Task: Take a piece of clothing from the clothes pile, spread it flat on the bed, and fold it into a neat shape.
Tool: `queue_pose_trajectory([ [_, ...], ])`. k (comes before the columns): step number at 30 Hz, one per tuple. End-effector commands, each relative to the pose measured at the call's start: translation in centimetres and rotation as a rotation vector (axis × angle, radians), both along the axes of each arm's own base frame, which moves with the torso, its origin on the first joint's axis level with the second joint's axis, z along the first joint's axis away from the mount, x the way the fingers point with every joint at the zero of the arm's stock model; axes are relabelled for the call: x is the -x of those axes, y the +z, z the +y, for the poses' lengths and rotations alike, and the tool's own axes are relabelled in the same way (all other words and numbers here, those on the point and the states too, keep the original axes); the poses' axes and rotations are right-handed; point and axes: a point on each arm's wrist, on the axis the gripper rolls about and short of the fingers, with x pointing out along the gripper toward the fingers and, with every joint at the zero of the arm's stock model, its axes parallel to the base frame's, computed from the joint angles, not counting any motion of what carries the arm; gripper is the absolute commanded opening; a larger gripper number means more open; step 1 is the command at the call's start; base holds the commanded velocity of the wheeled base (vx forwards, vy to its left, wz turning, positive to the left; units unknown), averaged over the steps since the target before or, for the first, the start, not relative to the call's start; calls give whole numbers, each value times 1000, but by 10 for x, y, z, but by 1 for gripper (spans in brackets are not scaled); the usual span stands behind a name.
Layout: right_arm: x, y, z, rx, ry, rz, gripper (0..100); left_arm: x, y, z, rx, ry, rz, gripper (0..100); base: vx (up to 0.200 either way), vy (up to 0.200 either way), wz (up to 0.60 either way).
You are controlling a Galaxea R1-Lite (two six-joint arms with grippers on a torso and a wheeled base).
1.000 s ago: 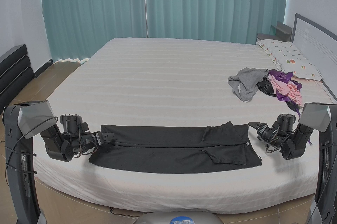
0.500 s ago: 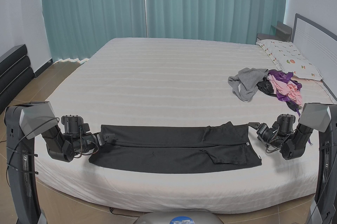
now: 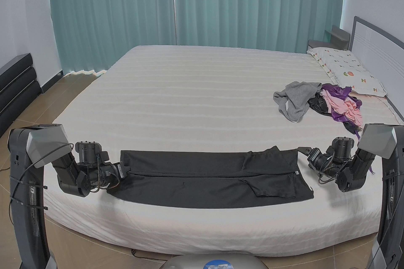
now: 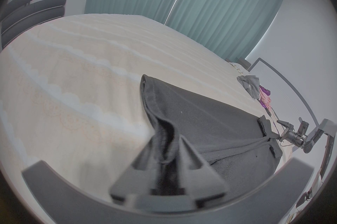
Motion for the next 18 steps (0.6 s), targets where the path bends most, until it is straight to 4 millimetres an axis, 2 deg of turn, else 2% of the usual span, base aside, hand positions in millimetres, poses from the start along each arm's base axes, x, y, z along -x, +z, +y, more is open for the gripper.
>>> queue_pose_trajectory([
  [1, 0, -1, -1, -1, -1, 1, 100, 0, 1, 0, -1, 5, -10, 0, 0, 0, 0],
  [17, 0, 2, -3, -11, -4, -6, 100, 2, 5, -1, -2, 11, -69, 0, 0, 0, 0],
  [18, 0, 2, -3, -11, -4, -6, 100, 2, 5, -1, -2, 11, -69, 0, -200, 0, 0],
])
